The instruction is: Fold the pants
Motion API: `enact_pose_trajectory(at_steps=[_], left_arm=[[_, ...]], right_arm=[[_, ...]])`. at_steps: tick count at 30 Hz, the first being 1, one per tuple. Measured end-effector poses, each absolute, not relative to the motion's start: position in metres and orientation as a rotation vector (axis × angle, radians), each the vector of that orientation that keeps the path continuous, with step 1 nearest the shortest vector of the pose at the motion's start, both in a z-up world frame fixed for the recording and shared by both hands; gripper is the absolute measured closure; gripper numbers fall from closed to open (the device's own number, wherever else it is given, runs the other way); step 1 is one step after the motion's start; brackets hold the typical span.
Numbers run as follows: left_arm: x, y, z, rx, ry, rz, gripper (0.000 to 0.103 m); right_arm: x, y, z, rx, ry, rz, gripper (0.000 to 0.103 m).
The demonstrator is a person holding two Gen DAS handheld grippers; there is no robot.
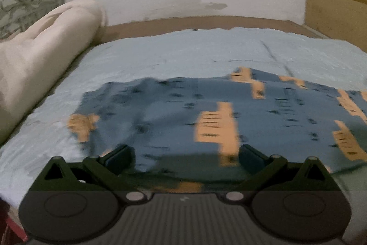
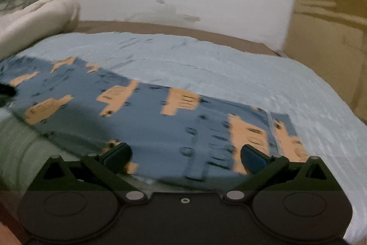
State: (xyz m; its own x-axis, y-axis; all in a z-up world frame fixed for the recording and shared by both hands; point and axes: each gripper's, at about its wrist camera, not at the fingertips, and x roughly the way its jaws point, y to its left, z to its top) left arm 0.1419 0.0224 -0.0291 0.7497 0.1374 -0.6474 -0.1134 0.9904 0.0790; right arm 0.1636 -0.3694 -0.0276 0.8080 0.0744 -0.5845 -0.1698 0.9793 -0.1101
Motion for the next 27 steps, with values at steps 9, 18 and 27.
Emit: enact_pose_trajectory(at_steps=[9, 18, 27], left_arm=[[0.143, 0.095, -0.008, -0.019, 0.651, 0.295, 0.000], [0.169, 0.166, -0.024, -0.238, 0.748, 0.287, 0.019], [0.163, 0.168, -0.018, -0.272, 0.713, 0.254, 0.088]], right_arm=[[0.181, -0.335, -0.013, -0.177, 0.557, 0.221, 0.001], [0.259, -0.228, -0.006, -0.173, 0.607, 0.451, 0.001], [0.336, -0.148, -0.021, -0.261, 0.639, 0.453, 0.001]])
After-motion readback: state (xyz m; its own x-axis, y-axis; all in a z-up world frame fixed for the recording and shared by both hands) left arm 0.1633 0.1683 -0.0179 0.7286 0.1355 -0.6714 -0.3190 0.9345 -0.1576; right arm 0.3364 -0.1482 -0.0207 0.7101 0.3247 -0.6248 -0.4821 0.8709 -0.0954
